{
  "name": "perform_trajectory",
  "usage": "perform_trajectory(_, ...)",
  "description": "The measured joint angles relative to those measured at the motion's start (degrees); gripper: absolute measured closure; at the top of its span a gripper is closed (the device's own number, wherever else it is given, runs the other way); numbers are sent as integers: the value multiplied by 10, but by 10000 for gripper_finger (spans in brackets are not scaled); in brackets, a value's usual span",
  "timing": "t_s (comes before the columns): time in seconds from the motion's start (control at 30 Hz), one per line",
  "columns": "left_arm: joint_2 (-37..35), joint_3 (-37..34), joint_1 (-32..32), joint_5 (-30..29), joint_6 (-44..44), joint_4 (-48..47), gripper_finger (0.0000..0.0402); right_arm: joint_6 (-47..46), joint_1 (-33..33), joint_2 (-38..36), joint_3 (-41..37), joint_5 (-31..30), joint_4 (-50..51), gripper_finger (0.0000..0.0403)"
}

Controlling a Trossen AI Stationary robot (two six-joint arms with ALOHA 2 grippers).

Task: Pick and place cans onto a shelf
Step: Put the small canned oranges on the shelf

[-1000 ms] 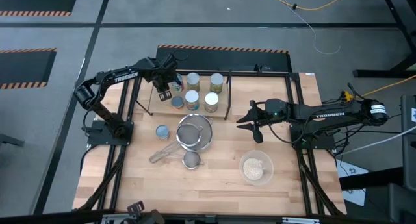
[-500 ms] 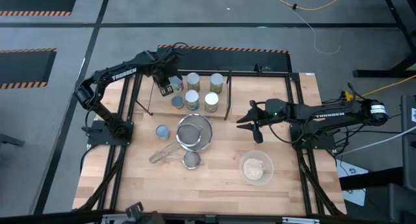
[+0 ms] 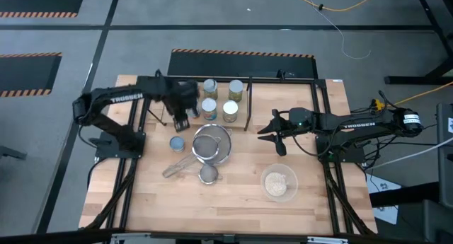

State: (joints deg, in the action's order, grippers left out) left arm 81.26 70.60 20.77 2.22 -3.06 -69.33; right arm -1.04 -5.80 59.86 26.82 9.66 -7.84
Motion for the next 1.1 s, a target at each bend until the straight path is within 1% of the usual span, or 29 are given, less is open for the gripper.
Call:
perform_trajectory(0.1,-10,-42,-62,-1,-42,21,317,0,0,0,0,0,0,305)
perform_trajectory(0.2,-14,-89,-117,-2,-71,63,317,0,0,0,0,0,2,305)
perform_trajectory(0.4,-14,-146,-191,-29,-120,125,317,-1,0,0,0,0,2,305)
perform_trajectory(0.57,-14,-160,-230,-32,-173,127,317,-1,0,0,0,0,2,305)
perform_trajectory(0.7,-14,-165,-255,-51,-200,132,317,-1,0,0,0,0,2,305)
perform_trajectory(0.97,-14,-189,-284,-62,-246,143,317,-1,0,0,0,0,2,305)
perform_trajectory(1.1,-14,-204,-292,-75,-251,158,317,0,0,0,0,0,2,305)
